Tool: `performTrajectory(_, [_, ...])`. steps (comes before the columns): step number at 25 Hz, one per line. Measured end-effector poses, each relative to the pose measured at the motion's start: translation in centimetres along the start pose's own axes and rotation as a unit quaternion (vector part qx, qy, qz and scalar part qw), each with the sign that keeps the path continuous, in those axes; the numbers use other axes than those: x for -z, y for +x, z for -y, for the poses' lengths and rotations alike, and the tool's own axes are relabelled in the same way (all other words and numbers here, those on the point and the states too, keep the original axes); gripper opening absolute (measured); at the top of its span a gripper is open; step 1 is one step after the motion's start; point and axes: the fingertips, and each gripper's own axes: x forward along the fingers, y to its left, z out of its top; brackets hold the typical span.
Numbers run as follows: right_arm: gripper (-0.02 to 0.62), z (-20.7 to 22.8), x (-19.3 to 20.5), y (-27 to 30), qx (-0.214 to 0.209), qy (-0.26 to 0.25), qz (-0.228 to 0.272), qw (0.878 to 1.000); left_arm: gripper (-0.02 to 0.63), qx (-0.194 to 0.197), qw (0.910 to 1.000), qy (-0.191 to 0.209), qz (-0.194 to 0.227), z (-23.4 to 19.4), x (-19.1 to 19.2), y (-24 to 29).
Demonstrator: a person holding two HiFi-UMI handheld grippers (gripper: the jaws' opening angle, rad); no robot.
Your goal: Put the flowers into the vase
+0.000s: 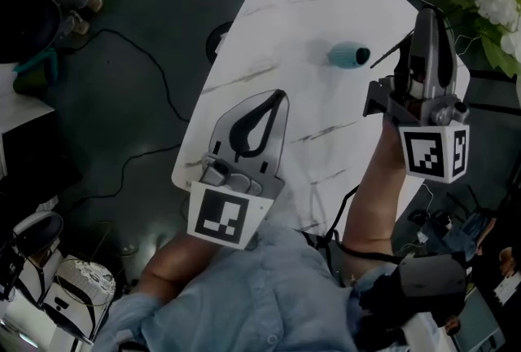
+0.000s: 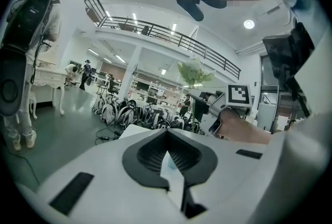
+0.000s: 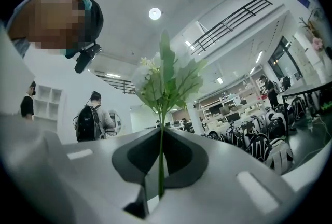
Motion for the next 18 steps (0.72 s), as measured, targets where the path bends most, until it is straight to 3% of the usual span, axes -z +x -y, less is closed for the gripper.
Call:
performTrajectory(10, [0.008,0.3,1.9,-0.2,-0.009,-0.001,0.027,1.000,0.005,-0.011,0.9999,-0.002,-0.007,-1.0,1.0,-0.7])
performTrajectory(18, [0.009,1.0,5.5,-1.0,0.004,0.003,-0.002,1.000,0.005,-0.001,1.0000,-0.003,-0.006,-1.1,0.8,-0.6])
